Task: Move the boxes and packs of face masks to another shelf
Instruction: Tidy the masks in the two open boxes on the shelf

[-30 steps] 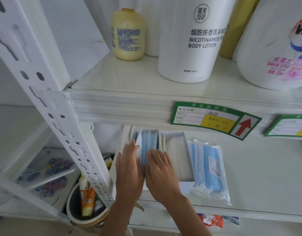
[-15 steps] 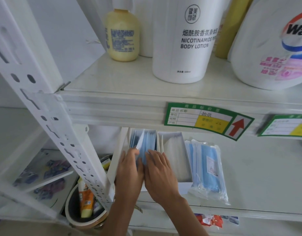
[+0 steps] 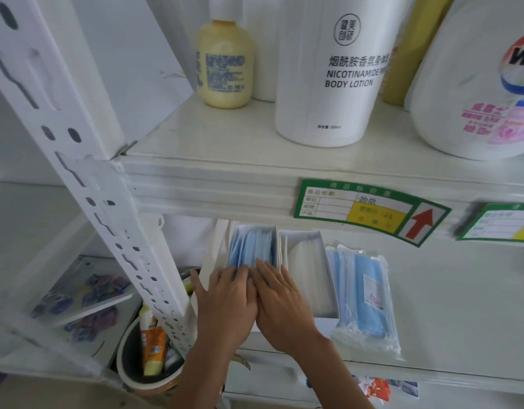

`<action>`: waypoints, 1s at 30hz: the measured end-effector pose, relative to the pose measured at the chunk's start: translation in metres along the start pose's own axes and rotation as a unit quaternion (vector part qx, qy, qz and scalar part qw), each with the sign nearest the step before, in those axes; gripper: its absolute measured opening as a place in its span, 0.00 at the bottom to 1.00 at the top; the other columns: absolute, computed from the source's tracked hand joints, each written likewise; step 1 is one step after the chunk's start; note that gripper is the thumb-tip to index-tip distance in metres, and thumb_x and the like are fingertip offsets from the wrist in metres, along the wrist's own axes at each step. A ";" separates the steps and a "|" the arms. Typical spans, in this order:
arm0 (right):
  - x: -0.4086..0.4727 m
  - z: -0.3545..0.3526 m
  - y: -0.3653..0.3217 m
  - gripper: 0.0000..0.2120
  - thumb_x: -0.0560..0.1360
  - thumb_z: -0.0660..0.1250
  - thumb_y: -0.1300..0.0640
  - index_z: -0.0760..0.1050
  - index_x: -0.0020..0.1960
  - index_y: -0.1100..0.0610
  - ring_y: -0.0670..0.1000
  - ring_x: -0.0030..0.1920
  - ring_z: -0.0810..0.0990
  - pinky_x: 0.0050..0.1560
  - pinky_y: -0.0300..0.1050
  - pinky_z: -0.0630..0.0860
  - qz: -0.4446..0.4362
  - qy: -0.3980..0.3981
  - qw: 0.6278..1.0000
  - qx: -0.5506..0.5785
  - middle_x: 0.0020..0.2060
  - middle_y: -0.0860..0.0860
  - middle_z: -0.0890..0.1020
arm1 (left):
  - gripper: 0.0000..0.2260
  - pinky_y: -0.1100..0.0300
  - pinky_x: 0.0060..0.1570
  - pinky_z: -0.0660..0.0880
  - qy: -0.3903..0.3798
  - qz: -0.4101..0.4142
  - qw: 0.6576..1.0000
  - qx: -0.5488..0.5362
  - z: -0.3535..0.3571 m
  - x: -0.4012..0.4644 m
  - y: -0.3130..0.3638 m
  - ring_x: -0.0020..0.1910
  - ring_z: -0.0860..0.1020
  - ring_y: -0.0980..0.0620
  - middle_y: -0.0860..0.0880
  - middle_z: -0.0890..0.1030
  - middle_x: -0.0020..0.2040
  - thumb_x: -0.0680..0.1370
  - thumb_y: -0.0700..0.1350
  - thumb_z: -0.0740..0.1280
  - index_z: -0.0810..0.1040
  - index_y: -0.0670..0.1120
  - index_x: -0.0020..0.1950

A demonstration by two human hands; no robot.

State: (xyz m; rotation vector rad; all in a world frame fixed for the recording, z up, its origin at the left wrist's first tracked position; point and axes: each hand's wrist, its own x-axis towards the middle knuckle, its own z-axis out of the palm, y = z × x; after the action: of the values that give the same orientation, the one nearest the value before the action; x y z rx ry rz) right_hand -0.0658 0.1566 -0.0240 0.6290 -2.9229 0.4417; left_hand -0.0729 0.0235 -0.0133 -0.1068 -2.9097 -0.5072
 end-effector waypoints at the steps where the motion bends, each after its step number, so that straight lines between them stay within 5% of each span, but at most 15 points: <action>1: 0.001 -0.002 0.000 0.26 0.83 0.45 0.50 0.60 0.80 0.55 0.51 0.80 0.57 0.80 0.52 0.50 0.001 0.018 0.999 0.043 0.79 0.54 0.64 | 0.17 0.32 0.76 0.50 0.024 0.024 0.999 -0.021 0.000 0.000 0.000 0.72 0.72 0.49 0.50 0.76 0.70 0.83 0.50 0.60 0.73 0.52 0.72; 4: 0.001 -0.004 0.001 0.19 0.84 0.56 0.54 0.70 0.72 0.57 0.51 0.69 0.72 0.73 0.49 0.67 0.024 0.086 0.987 0.134 0.69 0.53 0.75 | 0.21 0.40 0.78 0.51 0.040 0.089 0.992 -0.081 0.003 -0.001 -0.001 0.77 0.67 0.47 0.46 0.72 0.75 0.82 0.46 0.60 0.71 0.49 0.76; 7: -0.001 0.003 0.002 0.16 0.78 0.68 0.60 0.75 0.66 0.59 0.52 0.61 0.77 0.64 0.44 0.77 0.062 0.131 0.980 0.138 0.63 0.55 0.76 | 0.24 0.49 0.80 0.43 -0.003 0.118 0.990 -0.074 0.012 -0.003 -0.006 0.79 0.62 0.51 0.51 0.71 0.77 0.83 0.52 0.54 0.67 0.51 0.78; 13: 0.002 0.001 0.008 0.17 0.79 0.66 0.54 0.74 0.66 0.58 0.55 0.71 0.65 0.73 0.50 0.67 0.134 0.111 0.980 0.096 0.71 0.55 0.67 | 0.20 0.51 0.74 0.56 0.027 0.101 0.992 -0.072 0.009 -0.002 -0.010 0.68 0.77 0.43 0.44 0.80 0.65 0.80 0.50 0.56 0.79 0.44 0.66; 18: 0.000 0.001 0.000 0.24 0.82 0.48 0.45 0.69 0.73 0.50 0.56 0.78 0.57 0.80 0.54 0.48 0.109 0.042 0.992 0.049 0.77 0.53 0.63 | 0.22 0.47 0.78 0.46 -0.019 0.110 0.989 -0.095 0.015 -0.003 -0.015 0.80 0.60 0.48 0.50 0.67 0.79 0.82 0.42 0.61 0.70 0.48 0.77; 21: -0.001 0.000 0.003 0.25 0.82 0.48 0.46 0.64 0.77 0.49 0.55 0.80 0.51 0.78 0.54 0.38 0.108 0.018 0.993 0.047 0.79 0.52 0.60 | 0.25 0.49 0.79 0.44 -0.034 0.127 0.984 -0.122 0.017 -0.001 -0.020 0.81 0.57 0.50 0.53 0.66 0.79 0.81 0.37 0.61 0.67 0.50 0.78; 24: -0.003 -0.002 0.002 0.26 0.80 0.49 0.44 0.61 0.77 0.48 0.53 0.80 0.53 0.79 0.56 0.41 0.119 0.039 0.990 0.070 0.78 0.50 0.61 | 0.25 0.53 0.78 0.44 -0.019 0.111 0.979 -0.171 0.017 0.000 -0.022 0.79 0.62 0.52 0.52 0.72 0.75 0.79 0.40 0.60 0.69 0.50 0.77; 27: -0.003 -0.002 -0.001 0.27 0.79 0.47 0.42 0.62 0.76 0.46 0.53 0.79 0.54 0.79 0.60 0.44 0.121 0.039 0.989 0.070 0.77 0.50 0.63 | 0.25 0.68 0.73 0.38 0.013 0.104 0.975 -0.197 0.018 0.001 -0.024 0.72 0.62 0.66 0.61 0.70 0.70 0.79 0.44 0.64 0.67 0.54 0.77; 30: -0.003 -0.002 0.000 0.25 0.78 0.48 0.45 0.70 0.70 0.51 0.54 0.77 0.57 0.78 0.57 0.45 0.134 0.041 0.986 0.086 0.75 0.51 0.65 | 0.22 0.61 0.74 0.49 0.023 0.096 0.974 -0.202 0.019 0.003 -0.026 0.71 0.69 0.58 0.59 0.73 0.69 0.79 0.45 0.70 0.71 0.53 0.73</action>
State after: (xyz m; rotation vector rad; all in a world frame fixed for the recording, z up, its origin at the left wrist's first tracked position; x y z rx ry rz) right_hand -0.0631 0.1587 -0.0230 0.2252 -2.9191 0.7369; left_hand -0.0820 0.0061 -0.0391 -0.4187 -2.6703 -1.0400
